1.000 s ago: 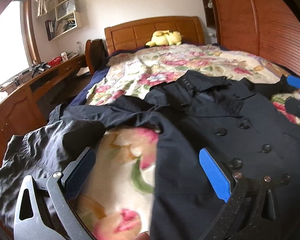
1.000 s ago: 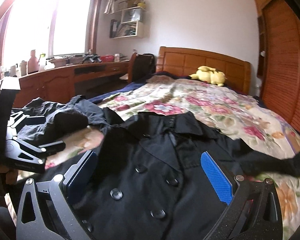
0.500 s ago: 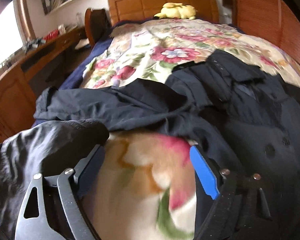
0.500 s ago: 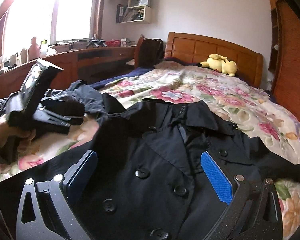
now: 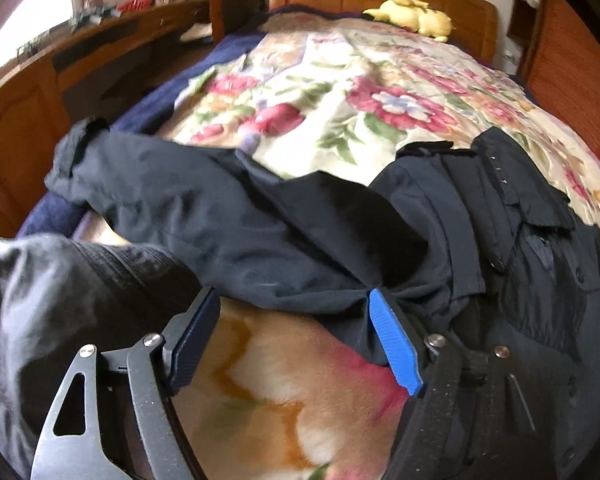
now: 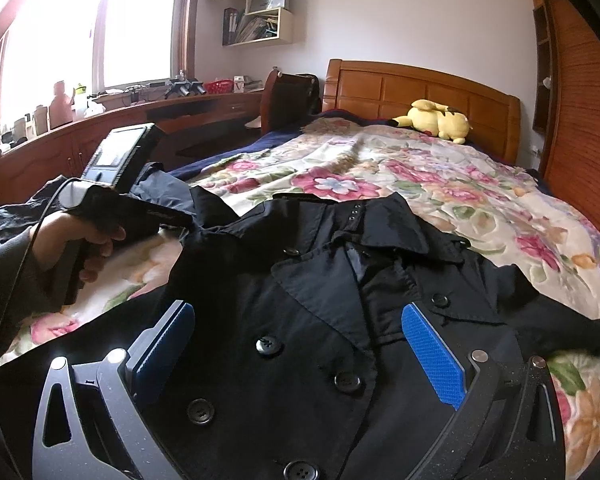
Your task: Fold large clothes
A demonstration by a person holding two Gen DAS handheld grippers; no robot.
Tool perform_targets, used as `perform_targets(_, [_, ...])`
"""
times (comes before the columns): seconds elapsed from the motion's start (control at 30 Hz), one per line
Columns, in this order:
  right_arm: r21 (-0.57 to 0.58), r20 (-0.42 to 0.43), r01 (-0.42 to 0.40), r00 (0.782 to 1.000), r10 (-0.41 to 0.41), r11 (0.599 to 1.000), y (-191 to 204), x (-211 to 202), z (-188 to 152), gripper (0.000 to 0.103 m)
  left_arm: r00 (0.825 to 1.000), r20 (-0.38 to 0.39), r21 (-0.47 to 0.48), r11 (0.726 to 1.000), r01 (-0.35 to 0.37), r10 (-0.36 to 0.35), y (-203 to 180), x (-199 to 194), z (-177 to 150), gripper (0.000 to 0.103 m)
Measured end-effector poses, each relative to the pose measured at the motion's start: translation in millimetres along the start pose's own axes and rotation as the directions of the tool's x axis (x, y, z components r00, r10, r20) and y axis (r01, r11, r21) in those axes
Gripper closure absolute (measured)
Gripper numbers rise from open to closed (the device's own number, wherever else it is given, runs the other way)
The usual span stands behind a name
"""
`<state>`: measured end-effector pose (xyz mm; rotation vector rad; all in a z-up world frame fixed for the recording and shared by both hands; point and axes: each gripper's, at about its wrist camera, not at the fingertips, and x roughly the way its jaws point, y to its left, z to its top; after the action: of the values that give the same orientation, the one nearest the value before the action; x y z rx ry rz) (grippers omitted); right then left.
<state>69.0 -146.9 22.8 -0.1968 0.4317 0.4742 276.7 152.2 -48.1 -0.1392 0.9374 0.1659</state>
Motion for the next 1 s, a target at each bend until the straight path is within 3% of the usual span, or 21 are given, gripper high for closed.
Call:
perform_targets(0.27, [0.009, 0.003, -0.018, 1.000, 0.018, 1.000, -1.5, -1.6, -1.9, 0.000, 0.993, -0.113, -0.094, 0.995, 0.027, -0.038, 4.5, 21.4, -2.6, 0.026])
perform_targets(0.4, [0.009, 0.009, -0.024, 1.000, 0.024, 1.000, -1.0, -3.1, -1.8, 0.000, 0.988, -0.134, -0.127, 0.990, 0.056, -0.073, 7.2, 30.4, -8.2, 0.026])
perform_targets(0.53, [0.010, 0.021, -0.027, 0.999, 0.027, 1.000, -1.3, -5.9, -1.9, 0.000, 0.984, -0.101, -0.159, 0.979, 0.130, -0.147, 10.9, 28.6, -4.1, 0.064])
perform_targets(0.63, [0.011, 0.026, -0.025, 0.999, 0.025, 1.000, -2.2, -6.1, -2.9, 0.000, 0.990, -0.070, -0.124, 0.986, 0.110, -0.119, 5.0, 22.4, 3.0, 0.095])
perform_targets(0.83, [0.021, 0.035, -0.012, 0.999, 0.011, 1.000, -4.7, -6.5, -3.5, 0.000, 0.996, 0.064, -0.030, 0.998, 0.061, -0.059, -10.6, -11.5, 21.8, 0.100])
perform_targets(1.0, [0.027, 0.042, 0.005, 0.999, -0.006, 1.000, -6.0, -8.3, -2.8, 0.000, 0.985, 0.163, 0.092, 0.995, 0.035, -0.050, -41.2, -52.5, 31.4, 0.100])
